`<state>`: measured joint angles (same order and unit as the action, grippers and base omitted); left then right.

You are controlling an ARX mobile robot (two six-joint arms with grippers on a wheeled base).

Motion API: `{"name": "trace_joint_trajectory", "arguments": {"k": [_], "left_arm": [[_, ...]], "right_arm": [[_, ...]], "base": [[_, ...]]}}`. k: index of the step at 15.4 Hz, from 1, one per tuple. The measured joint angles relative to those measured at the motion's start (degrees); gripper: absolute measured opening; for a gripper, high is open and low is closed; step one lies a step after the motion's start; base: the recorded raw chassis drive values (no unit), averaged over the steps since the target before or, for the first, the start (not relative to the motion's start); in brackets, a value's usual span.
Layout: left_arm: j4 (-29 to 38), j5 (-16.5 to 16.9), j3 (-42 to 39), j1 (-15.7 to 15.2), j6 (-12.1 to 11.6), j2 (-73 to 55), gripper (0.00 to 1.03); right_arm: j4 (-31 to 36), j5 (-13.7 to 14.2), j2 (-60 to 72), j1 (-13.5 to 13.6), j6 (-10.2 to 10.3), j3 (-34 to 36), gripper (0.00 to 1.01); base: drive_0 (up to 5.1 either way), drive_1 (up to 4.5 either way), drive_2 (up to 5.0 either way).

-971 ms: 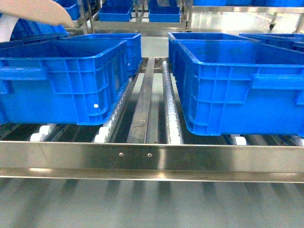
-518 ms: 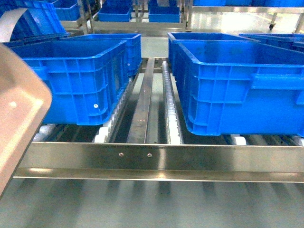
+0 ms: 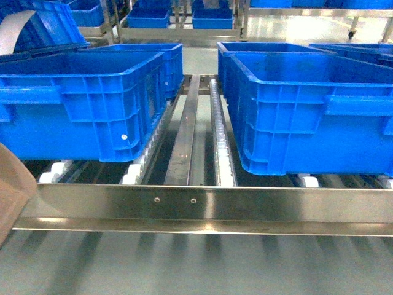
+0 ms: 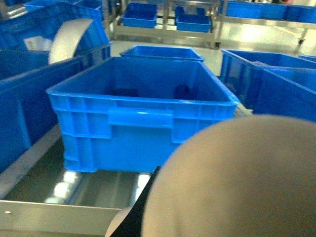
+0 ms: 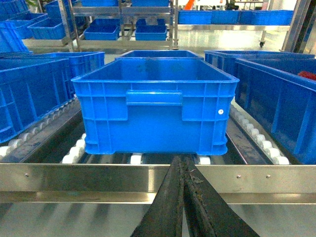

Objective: Place part in tray to right shelf

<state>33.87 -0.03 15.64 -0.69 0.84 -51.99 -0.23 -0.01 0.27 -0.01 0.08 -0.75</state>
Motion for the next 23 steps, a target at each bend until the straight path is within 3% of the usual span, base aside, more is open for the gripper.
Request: {"name": "trace_joint_trajectory", "arguments": {"k": [3, 9, 13, 14, 23], "left_arm": [[0.42, 0.0, -4.42, 0.81, 0.04, 6.4, 0.13], [-5.77, 0.0, -11.76, 0.7, 0.02, 18.8, 0.13], [-10.69, 0.0, -13.44, 0.7, 0.02, 25.88, 0.13], [-8.22, 0.02, -14.86, 0.7, 0.0, 26.08, 0.13], [-20.24, 0.0, -14.86, 0.7, 0.0, 38.1, 0.13]], "right_arm": [[0.02, 0.0, 0.0, 0.0, 0.0, 0.0, 0.02], [0.0, 0.0, 0.0, 0.0, 0.0, 0.0, 0.02], [0.0, 0.0, 0.0, 0.0, 0.0, 0.0, 0.02], [0.0, 0.0, 0.0, 0.0, 0.0, 0.0, 0.02], [0.0, 0.0, 0.0, 0.0, 0.0, 0.0, 0.02]], "base": [[0.0, 0.0, 0.0], [0.0, 0.0, 0.0], [0.0, 0.0, 0.0], [0.0, 0.0, 0.0], [0.0, 0.0, 0.0]]}}
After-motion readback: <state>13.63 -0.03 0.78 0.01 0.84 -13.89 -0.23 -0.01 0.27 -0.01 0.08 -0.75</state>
